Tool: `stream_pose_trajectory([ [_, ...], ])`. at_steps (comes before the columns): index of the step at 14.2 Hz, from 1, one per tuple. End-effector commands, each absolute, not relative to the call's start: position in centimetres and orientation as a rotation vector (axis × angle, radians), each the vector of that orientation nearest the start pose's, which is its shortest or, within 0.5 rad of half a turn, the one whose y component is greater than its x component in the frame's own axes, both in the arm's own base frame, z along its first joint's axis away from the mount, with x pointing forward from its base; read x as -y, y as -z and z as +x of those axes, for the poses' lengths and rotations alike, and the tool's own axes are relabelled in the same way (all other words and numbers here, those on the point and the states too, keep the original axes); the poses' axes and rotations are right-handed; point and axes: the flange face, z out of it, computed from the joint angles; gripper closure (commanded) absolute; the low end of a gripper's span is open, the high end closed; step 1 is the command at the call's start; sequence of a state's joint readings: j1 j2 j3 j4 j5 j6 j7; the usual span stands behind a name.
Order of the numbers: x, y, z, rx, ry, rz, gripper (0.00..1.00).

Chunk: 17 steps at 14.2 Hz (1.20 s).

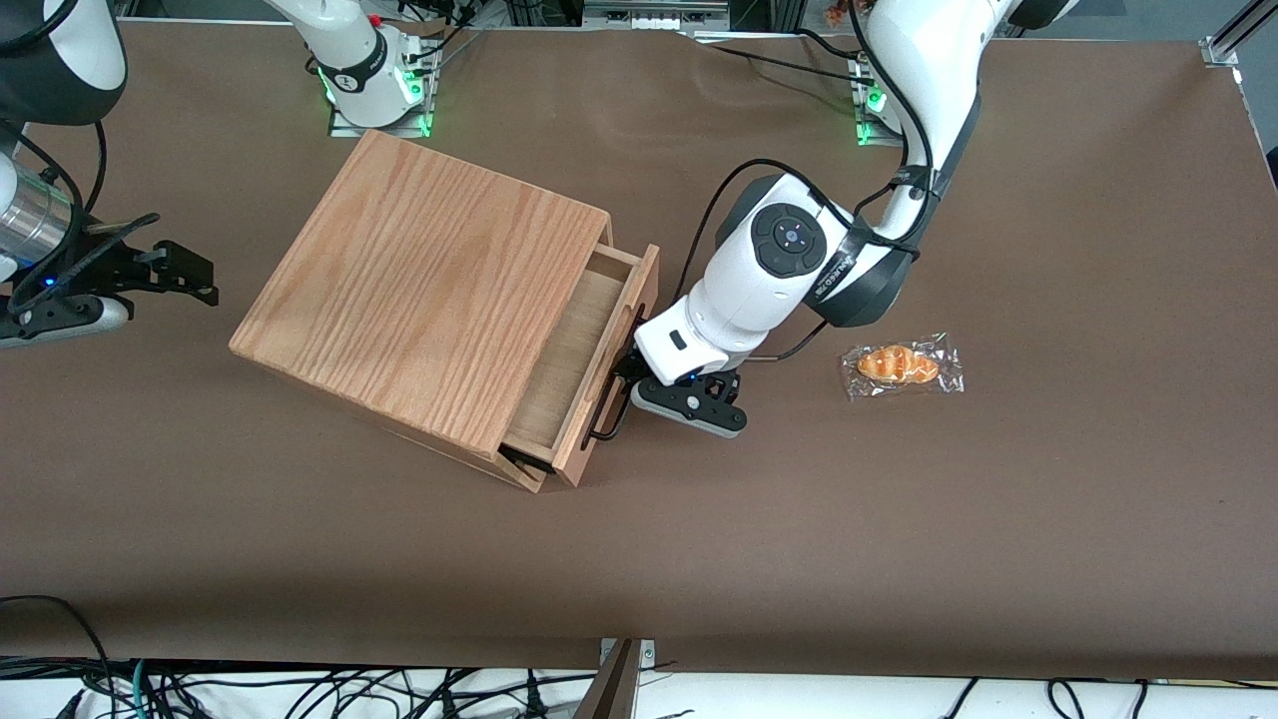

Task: Open top drawer with left arm
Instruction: 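Pull the handle with the left gripper, sliding the drawer out, then keep pulling the drawer outward with the left gripper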

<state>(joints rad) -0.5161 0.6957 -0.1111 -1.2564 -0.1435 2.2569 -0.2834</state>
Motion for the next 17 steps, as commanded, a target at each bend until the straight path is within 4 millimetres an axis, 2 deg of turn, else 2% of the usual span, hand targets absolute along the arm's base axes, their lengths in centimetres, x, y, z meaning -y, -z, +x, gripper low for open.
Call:
stream_pose_trajectory([
  [1, 43.2, -39.0, 63.2, -0.473, 0.324, -3.375, 0.00],
  [7, 43.0, -38.3, 63.0, -0.481, 0.309, -3.359, 0.00],
  [11, 42.4, -38.7, 63.1, -0.538, 0.283, -3.339, 0.00],
  [17, 41.8, -39.3, 63.2, -0.535, 0.270, -3.336, 0.00],
])
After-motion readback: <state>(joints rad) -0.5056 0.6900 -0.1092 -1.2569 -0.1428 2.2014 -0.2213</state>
